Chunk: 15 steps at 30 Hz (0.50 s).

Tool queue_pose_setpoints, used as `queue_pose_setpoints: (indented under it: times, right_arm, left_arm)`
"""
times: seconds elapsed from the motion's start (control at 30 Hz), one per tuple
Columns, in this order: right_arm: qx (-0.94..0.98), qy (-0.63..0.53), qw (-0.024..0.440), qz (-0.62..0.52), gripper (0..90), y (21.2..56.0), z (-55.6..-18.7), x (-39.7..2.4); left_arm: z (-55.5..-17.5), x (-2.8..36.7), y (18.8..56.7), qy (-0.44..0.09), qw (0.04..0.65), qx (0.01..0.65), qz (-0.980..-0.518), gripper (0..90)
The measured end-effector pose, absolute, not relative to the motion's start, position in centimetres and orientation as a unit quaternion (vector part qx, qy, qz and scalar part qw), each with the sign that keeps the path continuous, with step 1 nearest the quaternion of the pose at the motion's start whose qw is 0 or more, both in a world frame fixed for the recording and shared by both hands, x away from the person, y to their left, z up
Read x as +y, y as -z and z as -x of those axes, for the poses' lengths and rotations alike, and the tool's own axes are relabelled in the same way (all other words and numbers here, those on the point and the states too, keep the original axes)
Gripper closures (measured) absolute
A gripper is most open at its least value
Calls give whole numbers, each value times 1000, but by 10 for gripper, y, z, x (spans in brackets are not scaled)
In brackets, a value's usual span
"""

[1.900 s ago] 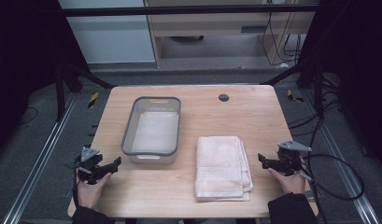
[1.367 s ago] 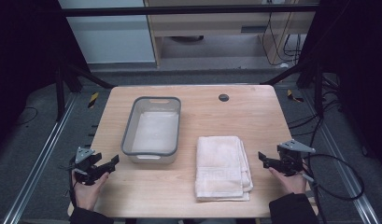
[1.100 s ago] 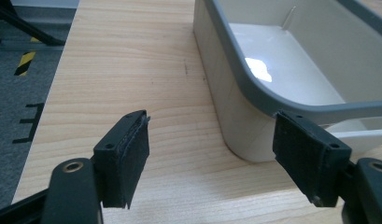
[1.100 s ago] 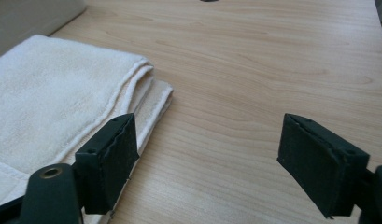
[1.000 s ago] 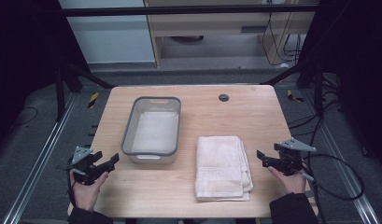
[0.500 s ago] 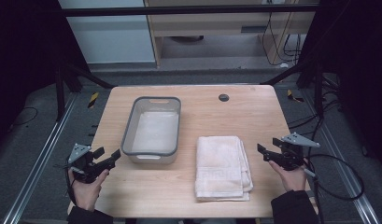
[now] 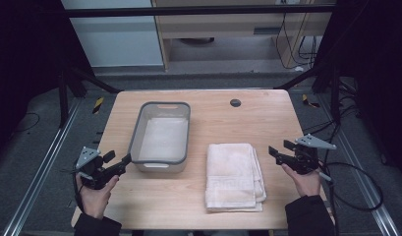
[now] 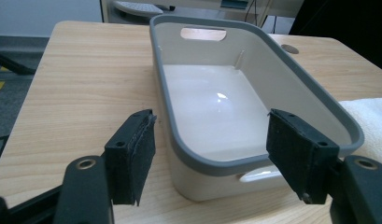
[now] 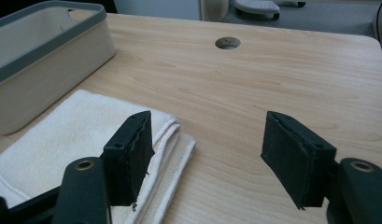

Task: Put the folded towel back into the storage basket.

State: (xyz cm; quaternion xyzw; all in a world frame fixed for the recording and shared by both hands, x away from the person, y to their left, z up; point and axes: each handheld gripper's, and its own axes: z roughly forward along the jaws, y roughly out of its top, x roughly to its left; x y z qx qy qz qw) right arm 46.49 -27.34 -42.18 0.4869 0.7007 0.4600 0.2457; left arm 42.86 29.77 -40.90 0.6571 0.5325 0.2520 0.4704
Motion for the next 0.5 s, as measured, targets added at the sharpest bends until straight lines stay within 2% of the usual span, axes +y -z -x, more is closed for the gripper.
queue_pose_setpoints:
  times: [0.5]
  right_arm:
    - [701,-471,233,-482,363,409,-475,-265]
  left_arm:
    - [-433,256,395,-246,481,493,-682,348]
